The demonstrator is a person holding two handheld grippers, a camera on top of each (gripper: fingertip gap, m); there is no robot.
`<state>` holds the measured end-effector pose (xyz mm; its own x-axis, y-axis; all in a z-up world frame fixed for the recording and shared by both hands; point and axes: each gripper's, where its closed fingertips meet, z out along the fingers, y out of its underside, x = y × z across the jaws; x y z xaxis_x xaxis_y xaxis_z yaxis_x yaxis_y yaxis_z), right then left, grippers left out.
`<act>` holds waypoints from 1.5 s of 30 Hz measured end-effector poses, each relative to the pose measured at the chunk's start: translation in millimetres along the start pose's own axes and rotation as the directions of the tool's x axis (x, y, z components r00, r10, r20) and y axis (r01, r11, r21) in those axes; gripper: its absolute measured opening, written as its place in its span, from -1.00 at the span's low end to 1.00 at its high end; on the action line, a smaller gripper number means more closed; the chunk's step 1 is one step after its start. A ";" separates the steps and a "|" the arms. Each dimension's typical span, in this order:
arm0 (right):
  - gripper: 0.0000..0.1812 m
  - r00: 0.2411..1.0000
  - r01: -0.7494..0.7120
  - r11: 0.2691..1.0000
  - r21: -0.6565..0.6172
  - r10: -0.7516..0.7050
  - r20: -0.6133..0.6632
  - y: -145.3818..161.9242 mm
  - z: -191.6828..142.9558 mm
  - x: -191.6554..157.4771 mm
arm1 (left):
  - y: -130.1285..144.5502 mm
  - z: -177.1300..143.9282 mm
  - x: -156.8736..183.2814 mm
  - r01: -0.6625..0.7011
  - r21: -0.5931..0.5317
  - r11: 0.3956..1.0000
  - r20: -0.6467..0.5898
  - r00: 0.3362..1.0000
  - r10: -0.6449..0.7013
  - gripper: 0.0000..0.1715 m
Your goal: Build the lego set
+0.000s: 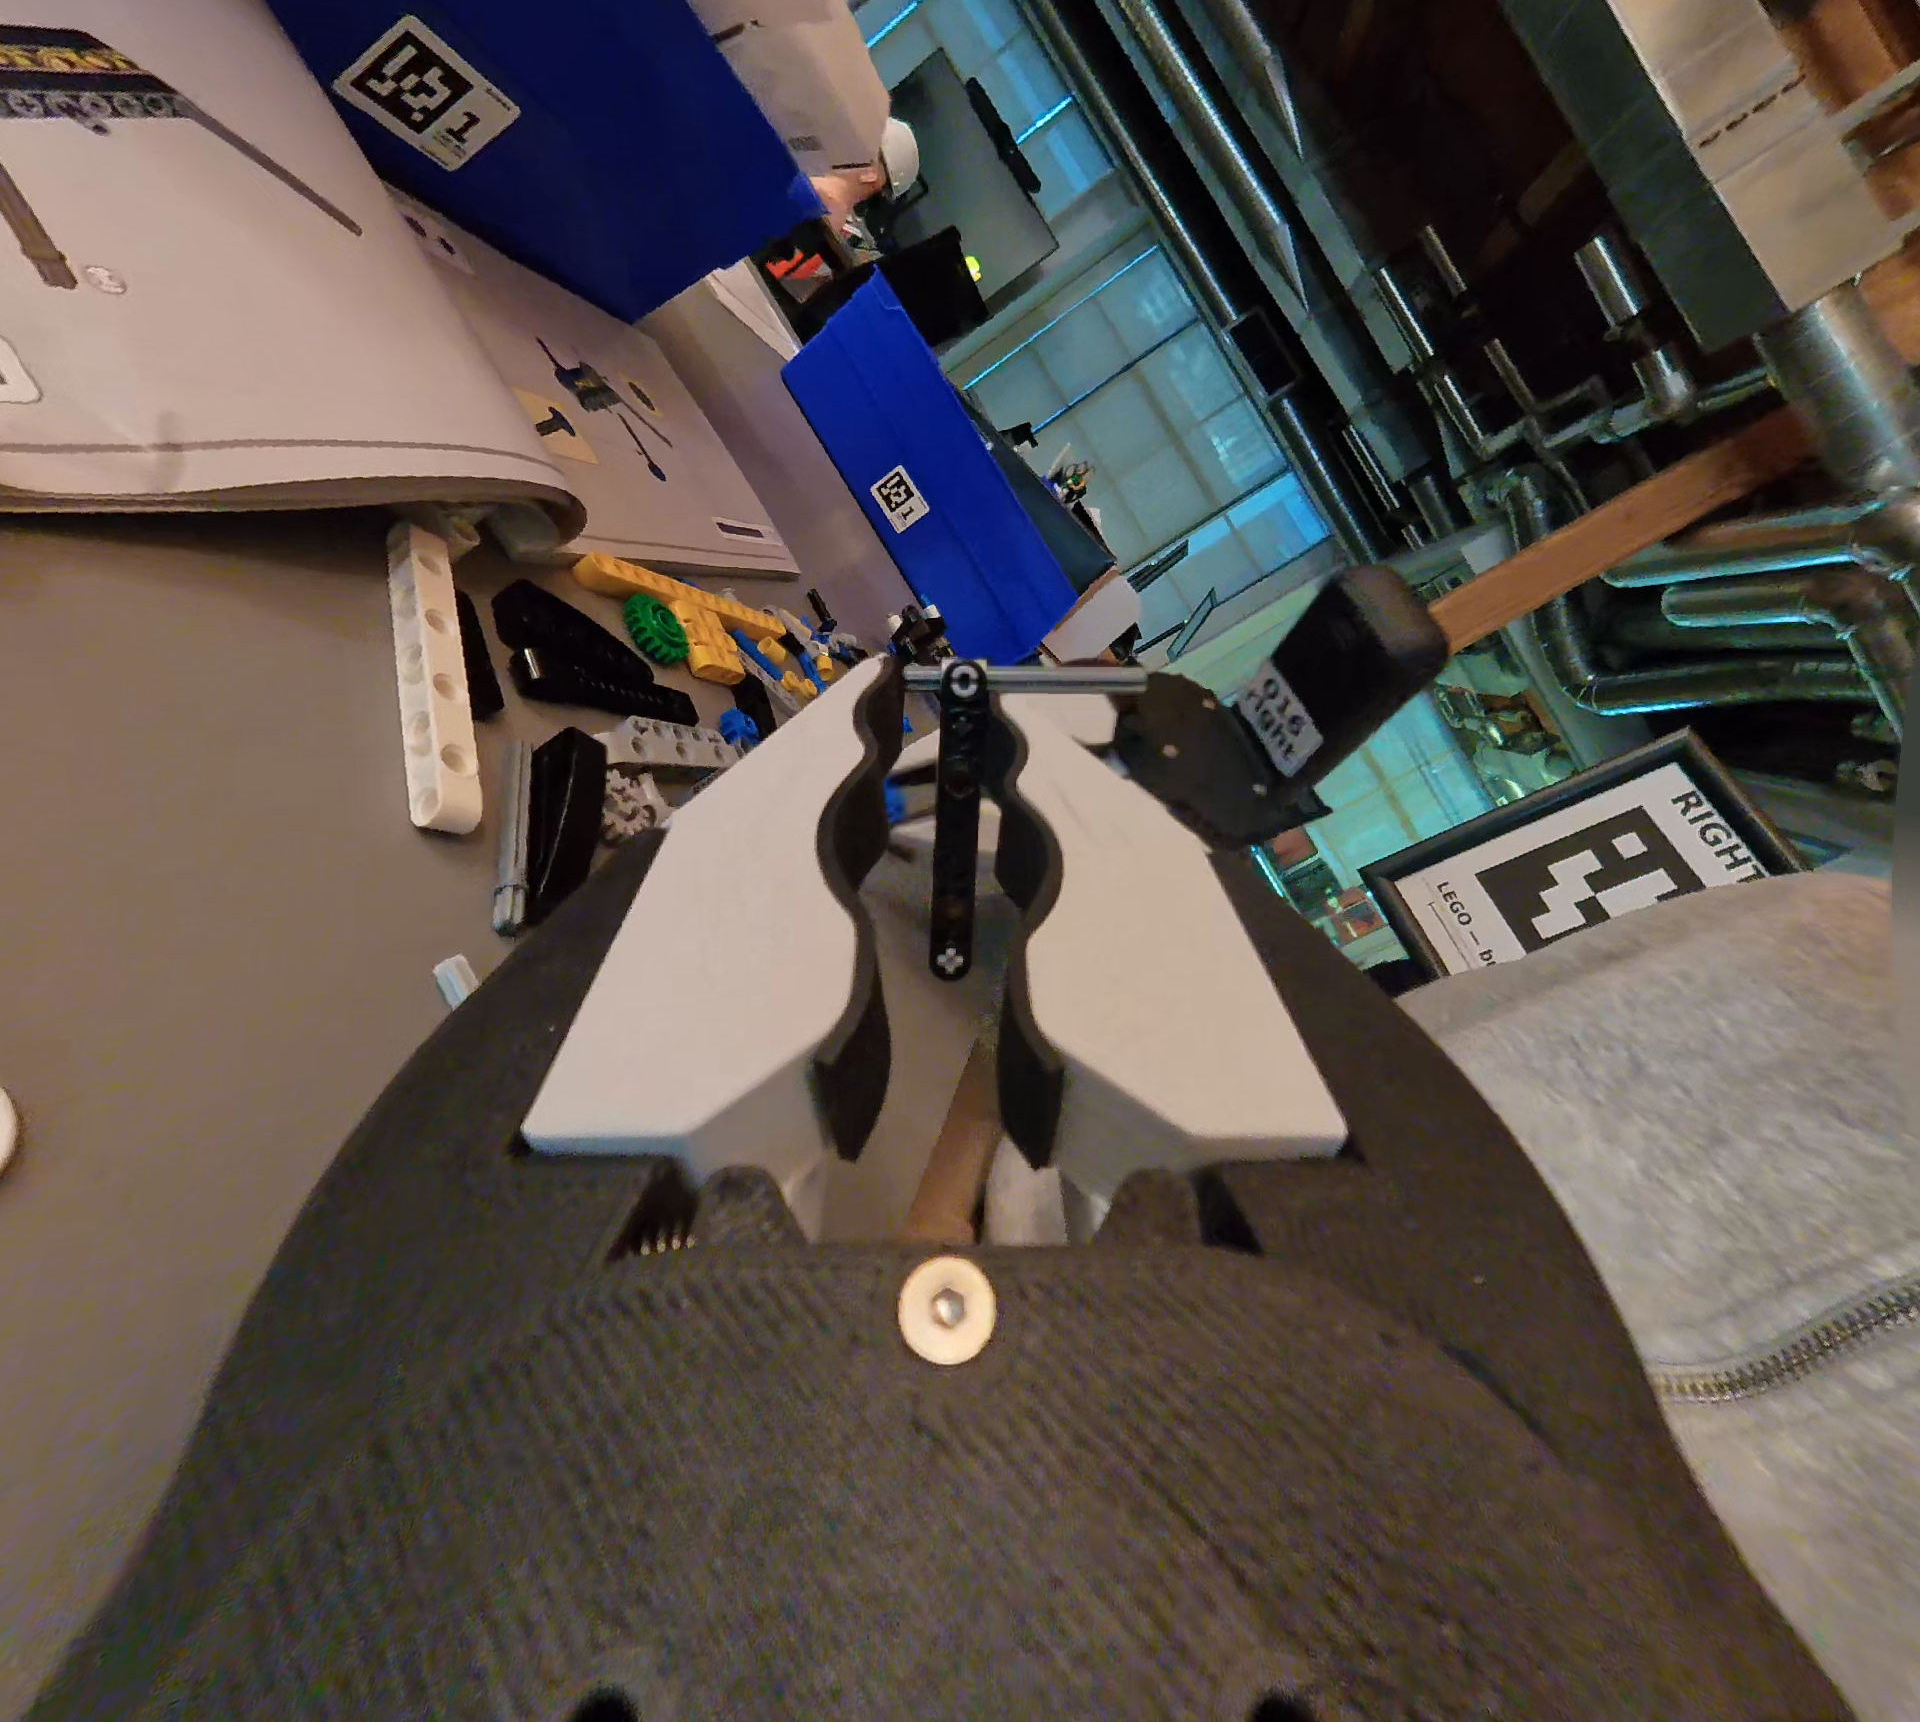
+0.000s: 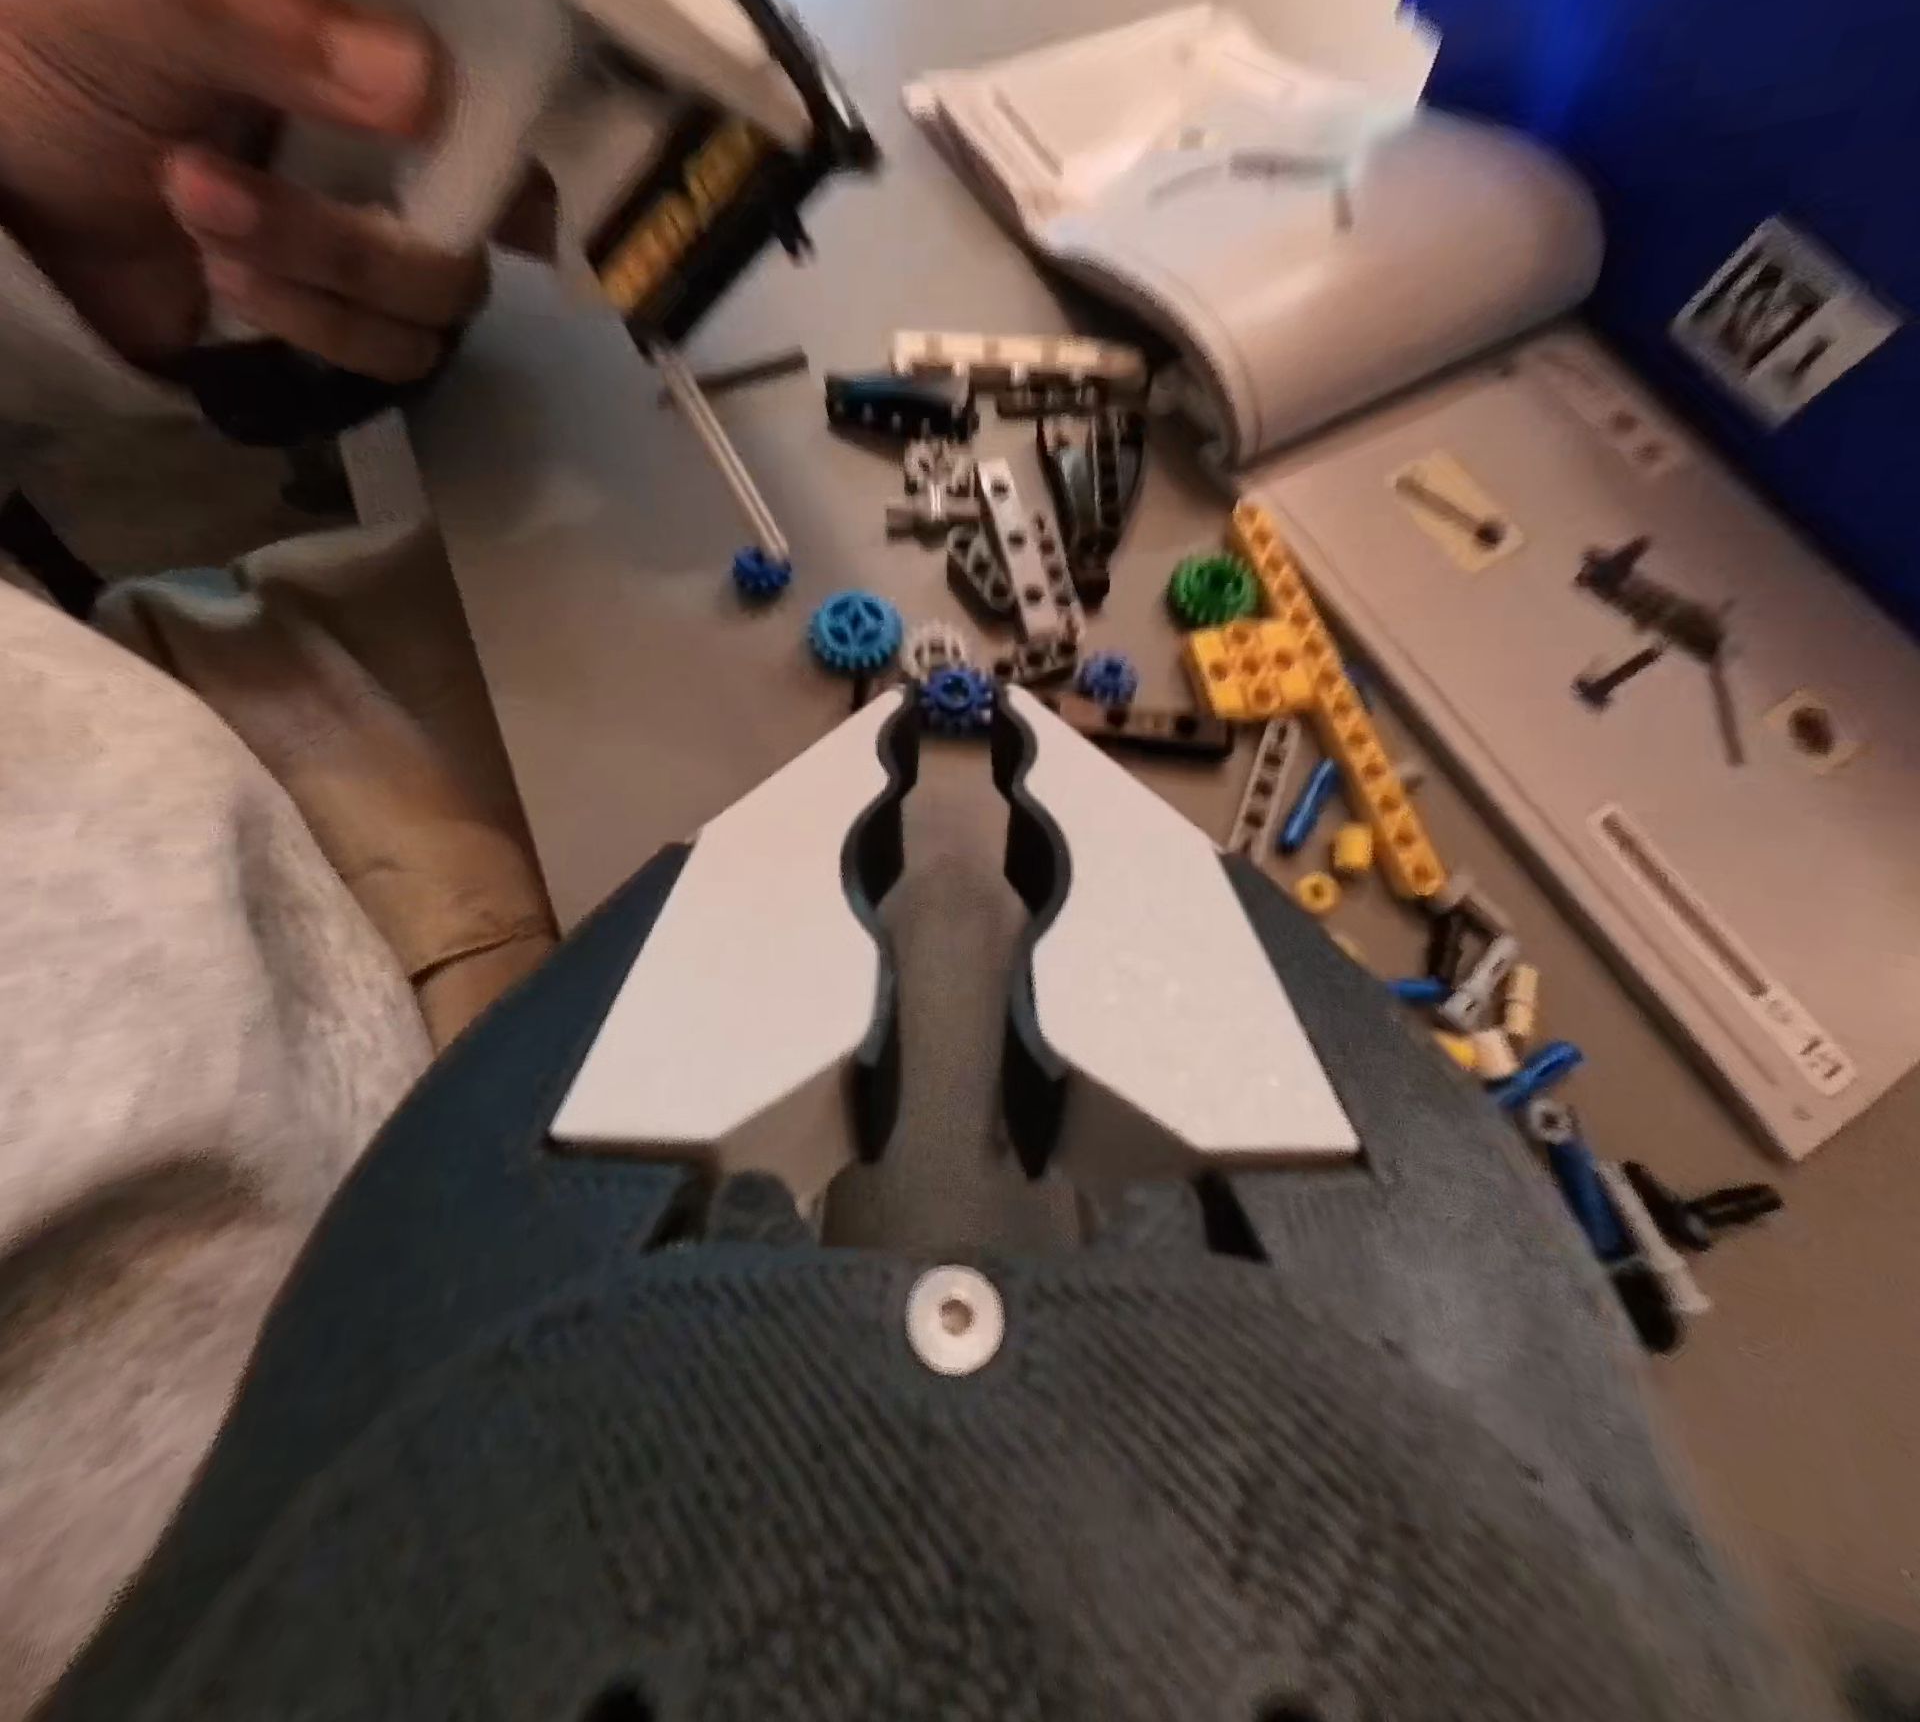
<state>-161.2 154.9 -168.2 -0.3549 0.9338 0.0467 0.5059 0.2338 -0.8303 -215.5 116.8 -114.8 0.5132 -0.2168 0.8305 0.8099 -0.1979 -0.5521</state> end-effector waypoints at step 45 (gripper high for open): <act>-0.88 0.882 0.462 0.859 0.223 -0.418 -0.216 -91.2 -4.5 -36.1 | 13.4 7.8 -2.9 -0.136 -0.042 0.990 0.166 0.976 0.141 -0.84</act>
<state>-191.1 101.1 -91.7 -0.3547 0.7846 0.5085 0.0950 0.5713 -0.8152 -203.9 122.2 -124.0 0.6622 -0.0809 0.7450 0.7200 -0.2067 -0.6624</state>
